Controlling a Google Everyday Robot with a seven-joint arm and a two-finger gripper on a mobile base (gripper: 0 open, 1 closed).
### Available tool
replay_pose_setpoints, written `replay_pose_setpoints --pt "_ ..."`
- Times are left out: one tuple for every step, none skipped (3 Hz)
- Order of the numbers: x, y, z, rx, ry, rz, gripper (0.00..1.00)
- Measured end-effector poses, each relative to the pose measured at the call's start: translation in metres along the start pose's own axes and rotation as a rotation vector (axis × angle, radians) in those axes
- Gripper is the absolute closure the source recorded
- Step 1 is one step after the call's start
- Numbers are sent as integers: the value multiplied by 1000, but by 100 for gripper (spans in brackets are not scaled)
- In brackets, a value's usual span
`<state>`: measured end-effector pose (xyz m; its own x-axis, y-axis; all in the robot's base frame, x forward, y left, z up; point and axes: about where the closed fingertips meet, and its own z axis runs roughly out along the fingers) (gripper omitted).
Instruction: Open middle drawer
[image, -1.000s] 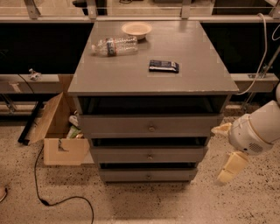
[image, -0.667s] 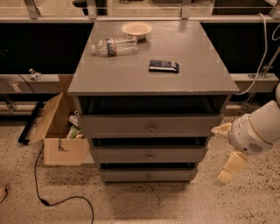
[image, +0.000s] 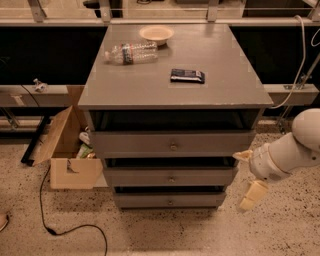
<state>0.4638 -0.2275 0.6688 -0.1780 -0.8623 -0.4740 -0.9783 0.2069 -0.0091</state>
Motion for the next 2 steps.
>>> replay_pose_setpoints --pt "16 -20 37 13 -25 -46 0" --pt "28 -32 82 20 -87 -86 0"
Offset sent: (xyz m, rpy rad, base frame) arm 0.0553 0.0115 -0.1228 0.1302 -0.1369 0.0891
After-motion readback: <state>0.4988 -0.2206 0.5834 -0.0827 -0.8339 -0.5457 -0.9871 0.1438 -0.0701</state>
